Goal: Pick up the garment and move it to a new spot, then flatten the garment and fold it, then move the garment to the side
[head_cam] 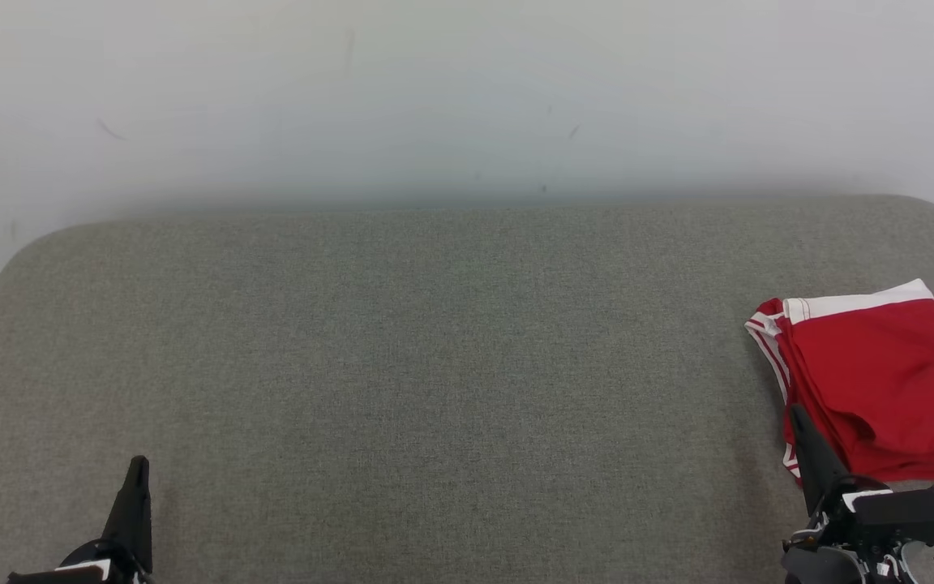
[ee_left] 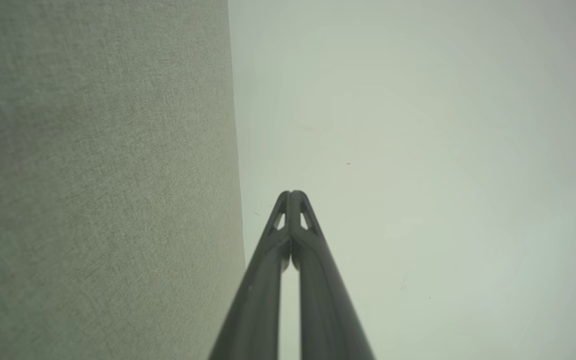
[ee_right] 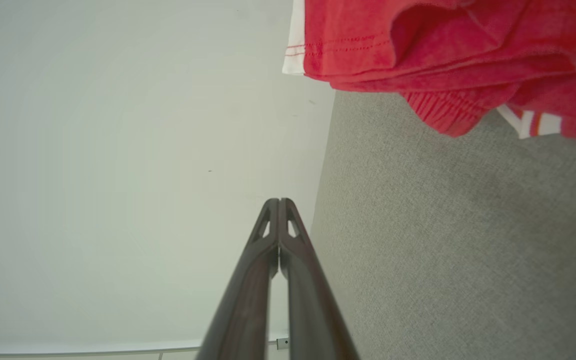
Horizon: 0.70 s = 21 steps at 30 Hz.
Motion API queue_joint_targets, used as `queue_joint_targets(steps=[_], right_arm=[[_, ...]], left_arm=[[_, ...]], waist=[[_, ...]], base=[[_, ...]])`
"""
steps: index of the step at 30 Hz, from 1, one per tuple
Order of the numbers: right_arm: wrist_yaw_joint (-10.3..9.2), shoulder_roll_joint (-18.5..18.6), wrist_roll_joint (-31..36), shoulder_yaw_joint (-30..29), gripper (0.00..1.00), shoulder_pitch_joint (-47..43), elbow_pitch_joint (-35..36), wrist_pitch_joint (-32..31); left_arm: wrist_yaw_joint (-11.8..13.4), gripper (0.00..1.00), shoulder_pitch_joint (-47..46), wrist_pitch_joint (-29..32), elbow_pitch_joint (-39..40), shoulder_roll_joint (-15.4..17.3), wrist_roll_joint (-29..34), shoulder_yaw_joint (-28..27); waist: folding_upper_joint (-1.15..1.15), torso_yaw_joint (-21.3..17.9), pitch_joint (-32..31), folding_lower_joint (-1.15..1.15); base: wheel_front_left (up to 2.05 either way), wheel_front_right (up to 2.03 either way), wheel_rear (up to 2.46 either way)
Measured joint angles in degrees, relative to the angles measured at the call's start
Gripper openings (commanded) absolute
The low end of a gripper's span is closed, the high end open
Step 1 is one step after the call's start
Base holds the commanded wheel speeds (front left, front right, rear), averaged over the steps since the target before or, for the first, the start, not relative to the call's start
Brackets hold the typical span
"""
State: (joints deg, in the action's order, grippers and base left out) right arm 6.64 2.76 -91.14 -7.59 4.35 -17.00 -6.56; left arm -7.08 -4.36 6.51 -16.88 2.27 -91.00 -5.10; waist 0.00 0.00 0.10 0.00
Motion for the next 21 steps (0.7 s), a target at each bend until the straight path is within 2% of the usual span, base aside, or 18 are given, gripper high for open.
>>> queue_joint_targets(steps=[21], right_arm=[[0.25,-0.1,-0.6,-0.02,0.0,0.26,-0.02,0.01]], left_arm=[[0.0,0.0,-0.01,0.0,-0.14,-0.04,-0.32,-0.05]], waist=[[0.0,0.0,0.0,0.0]], base=[[0.0,0.0,0.0]])
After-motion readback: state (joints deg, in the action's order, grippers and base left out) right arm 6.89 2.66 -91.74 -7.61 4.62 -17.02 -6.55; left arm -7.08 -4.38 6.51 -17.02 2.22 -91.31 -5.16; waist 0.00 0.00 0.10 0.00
